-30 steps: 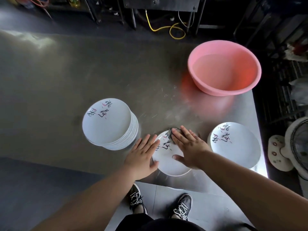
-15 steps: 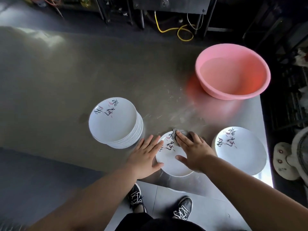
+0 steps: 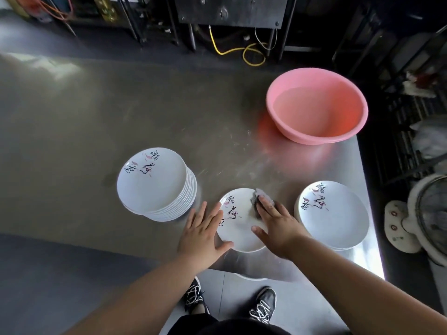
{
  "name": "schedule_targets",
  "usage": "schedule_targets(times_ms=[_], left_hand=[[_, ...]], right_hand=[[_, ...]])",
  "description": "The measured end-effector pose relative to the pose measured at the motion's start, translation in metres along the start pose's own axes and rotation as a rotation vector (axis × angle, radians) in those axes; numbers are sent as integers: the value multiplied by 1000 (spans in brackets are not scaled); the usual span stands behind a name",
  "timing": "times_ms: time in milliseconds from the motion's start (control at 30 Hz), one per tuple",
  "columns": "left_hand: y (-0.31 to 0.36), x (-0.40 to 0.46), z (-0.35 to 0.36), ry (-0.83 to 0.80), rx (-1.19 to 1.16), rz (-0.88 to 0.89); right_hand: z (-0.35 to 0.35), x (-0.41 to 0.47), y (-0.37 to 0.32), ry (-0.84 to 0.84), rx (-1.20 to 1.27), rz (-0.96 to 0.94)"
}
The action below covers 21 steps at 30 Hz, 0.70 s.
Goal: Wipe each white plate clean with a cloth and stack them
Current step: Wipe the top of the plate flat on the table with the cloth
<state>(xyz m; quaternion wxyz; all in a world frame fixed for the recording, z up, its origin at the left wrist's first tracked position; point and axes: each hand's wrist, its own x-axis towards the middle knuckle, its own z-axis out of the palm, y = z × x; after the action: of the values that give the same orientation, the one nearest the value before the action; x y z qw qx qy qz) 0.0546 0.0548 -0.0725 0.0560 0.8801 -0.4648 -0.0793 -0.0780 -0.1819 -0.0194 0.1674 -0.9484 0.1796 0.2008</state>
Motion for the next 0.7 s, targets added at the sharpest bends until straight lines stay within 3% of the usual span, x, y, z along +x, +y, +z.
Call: schedule_targets(times_ms=[200,433,567,633,700], left_hand=[[17,-8,5,19,-43,-112],[26,-10,1,18,-62,-185],[36,-10,0,27,-32,-224],[42,-10,-1,44,-2,-214],[40,-10,-1,95,17,-97]], right_hand=[[53,-48,-27,-56,-60,137],[11,-8,3,72,68,55],[37,-25,-14,61,114,112],[57,-53,-29,26,122,133],[66,-68,-32,-35,138,134]])
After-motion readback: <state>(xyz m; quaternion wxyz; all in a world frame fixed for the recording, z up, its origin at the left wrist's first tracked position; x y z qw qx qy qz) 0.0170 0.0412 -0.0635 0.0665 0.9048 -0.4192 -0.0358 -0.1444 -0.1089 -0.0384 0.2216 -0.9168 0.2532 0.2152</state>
